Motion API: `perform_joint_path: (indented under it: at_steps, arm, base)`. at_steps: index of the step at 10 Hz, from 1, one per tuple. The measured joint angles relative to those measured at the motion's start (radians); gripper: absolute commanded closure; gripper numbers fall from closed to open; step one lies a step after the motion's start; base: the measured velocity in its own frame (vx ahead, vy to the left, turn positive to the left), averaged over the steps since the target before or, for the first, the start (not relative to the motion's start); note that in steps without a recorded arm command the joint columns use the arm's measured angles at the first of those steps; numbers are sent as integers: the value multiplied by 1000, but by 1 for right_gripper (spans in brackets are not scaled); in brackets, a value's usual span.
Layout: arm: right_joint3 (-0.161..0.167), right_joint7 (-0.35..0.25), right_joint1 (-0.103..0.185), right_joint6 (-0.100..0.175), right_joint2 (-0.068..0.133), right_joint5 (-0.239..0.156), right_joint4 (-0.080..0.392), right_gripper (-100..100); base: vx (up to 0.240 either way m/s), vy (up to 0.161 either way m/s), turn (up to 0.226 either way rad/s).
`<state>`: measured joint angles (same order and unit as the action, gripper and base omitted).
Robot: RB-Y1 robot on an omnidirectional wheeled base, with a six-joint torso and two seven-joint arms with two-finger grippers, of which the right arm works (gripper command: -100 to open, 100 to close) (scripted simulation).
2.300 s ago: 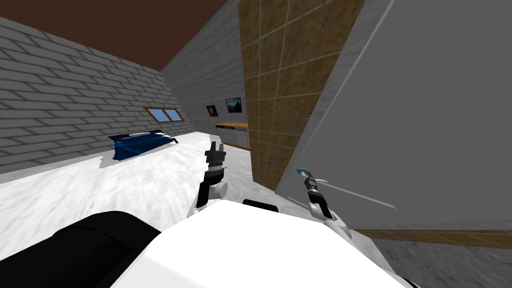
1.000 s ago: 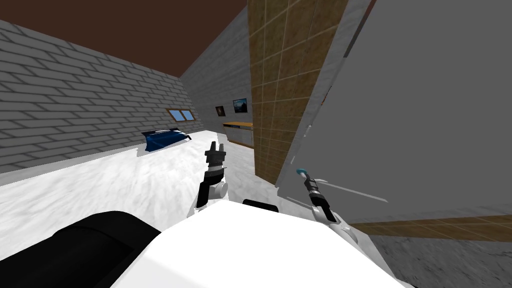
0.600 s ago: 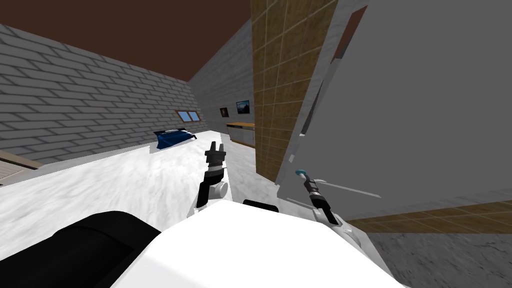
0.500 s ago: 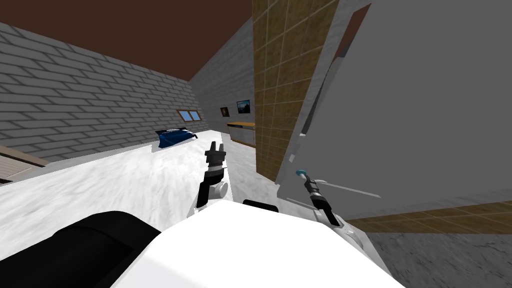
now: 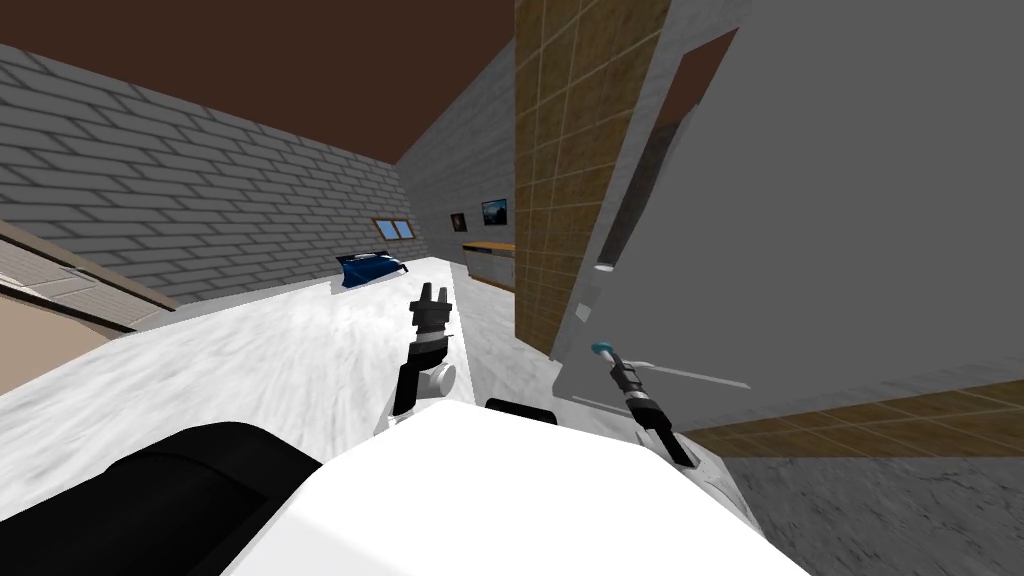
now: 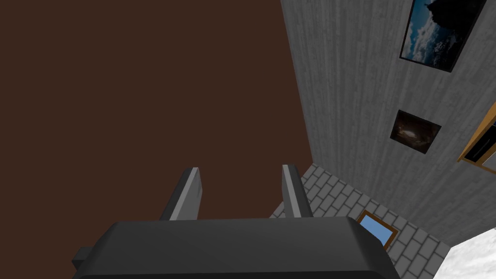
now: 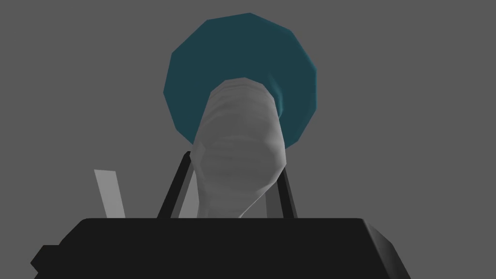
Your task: Pull the door open
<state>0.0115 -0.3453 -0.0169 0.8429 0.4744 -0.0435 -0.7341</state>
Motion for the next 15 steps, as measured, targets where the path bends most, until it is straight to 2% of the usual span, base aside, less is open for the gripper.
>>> perform_joint_path:
  at_steps: [2,3,4,6,7,9,12,15]
  arm:
    - [21,-27,-22,25,21,10,-15,100]
    - [25,-30,-26,27,19,11,-13,100]
    - [30,-38,-34,41,27,13,-7,100]
    - [42,-58,-45,87,44,19,11,100]
    - [44,-65,-72,91,55,19,-19,100]
    - [51,-79,-80,130,69,23,6,100]
    - [63,-101,-102,177,91,29,14,100]
    - [66,-108,-109,196,97,30,25,100]
  base:
    - [-180,-62,58]
    - [-179,-73,187]
    - [-247,-116,228]
    - [-204,-82,155]
    - [-175,-32,92]
    - [-181,-79,124]
    - [-165,-56,89]
    - [-172,-77,165]
